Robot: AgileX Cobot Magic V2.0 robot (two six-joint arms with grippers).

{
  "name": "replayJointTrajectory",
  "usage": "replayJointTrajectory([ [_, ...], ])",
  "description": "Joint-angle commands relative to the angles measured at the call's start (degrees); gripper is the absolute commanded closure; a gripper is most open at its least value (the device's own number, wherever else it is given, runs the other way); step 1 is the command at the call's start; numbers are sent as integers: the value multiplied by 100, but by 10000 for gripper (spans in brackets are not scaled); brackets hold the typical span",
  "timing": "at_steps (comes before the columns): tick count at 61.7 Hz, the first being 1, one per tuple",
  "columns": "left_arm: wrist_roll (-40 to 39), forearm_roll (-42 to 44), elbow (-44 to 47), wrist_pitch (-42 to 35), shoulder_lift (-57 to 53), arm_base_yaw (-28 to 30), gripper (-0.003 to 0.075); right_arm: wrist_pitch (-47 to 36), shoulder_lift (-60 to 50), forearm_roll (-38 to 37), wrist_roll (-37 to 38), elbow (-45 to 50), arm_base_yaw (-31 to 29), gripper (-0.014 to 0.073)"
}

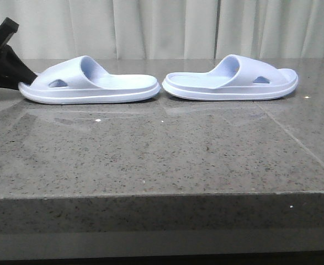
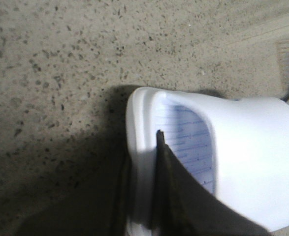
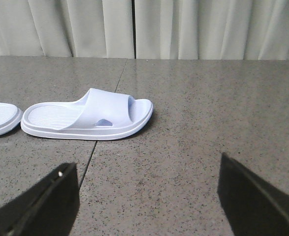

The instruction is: Insert blue slippers together front up

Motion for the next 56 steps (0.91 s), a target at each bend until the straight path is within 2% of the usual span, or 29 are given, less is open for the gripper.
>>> replayJointTrajectory([
  [1,66,-10,-71,453,-202,-40,740,-432,102,-19,8,-191,-50,-3],
  [6,66,-181,-71,658,-202,-14,740,-426,102,-19,8,-191,-50,-3],
  [15,178,-1164,-82,1393,-202,186,740,-426,102,-19,8,-191,-50,-3],
  [27,129,-1391,-82,1392,-316,409,741,-407,102,-19,8,-191,-50,-3],
  [37,-313,-1521,-82,1392,-426,546,741,-374,102,-19,8,-191,-50,-3],
  [56,-534,-1794,-82,1392,-511,546,741,-94,102,-19,8,-191,-50,-3],
])
